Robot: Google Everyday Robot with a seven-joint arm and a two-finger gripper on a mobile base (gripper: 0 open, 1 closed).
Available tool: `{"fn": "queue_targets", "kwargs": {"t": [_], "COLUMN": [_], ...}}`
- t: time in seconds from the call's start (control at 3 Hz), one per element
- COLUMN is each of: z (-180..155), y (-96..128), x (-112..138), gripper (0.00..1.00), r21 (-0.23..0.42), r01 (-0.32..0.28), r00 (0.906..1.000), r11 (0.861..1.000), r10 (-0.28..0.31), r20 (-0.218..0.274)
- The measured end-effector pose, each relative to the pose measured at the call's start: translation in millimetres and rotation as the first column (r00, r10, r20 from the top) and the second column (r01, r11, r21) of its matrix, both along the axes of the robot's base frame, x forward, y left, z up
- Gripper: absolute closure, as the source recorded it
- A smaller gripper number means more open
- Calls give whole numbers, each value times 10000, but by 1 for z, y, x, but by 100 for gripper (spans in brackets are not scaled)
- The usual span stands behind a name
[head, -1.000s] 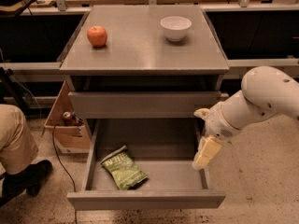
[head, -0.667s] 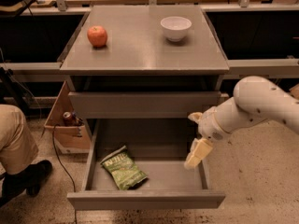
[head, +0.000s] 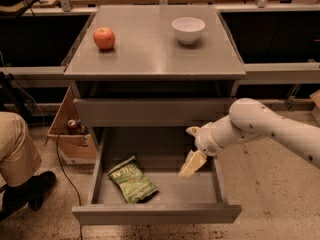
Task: Pick green jalapeno chip bag from middle drawer and place on counter
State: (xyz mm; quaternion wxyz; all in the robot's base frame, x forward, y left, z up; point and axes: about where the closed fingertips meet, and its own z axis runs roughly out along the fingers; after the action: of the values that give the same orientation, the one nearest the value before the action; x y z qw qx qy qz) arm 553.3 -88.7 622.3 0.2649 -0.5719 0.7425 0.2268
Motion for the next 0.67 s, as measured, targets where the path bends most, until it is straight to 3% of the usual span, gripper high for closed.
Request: {"fn": "queue_targets", "kwargs": {"t": [0.67], "z": [-89], "y": [52], "x": [38], "gripper": [0], "r21": [1307], "r01": [-192], "r00": [9993], "r11": [9912], "r10": [147], "r20": [356]}}
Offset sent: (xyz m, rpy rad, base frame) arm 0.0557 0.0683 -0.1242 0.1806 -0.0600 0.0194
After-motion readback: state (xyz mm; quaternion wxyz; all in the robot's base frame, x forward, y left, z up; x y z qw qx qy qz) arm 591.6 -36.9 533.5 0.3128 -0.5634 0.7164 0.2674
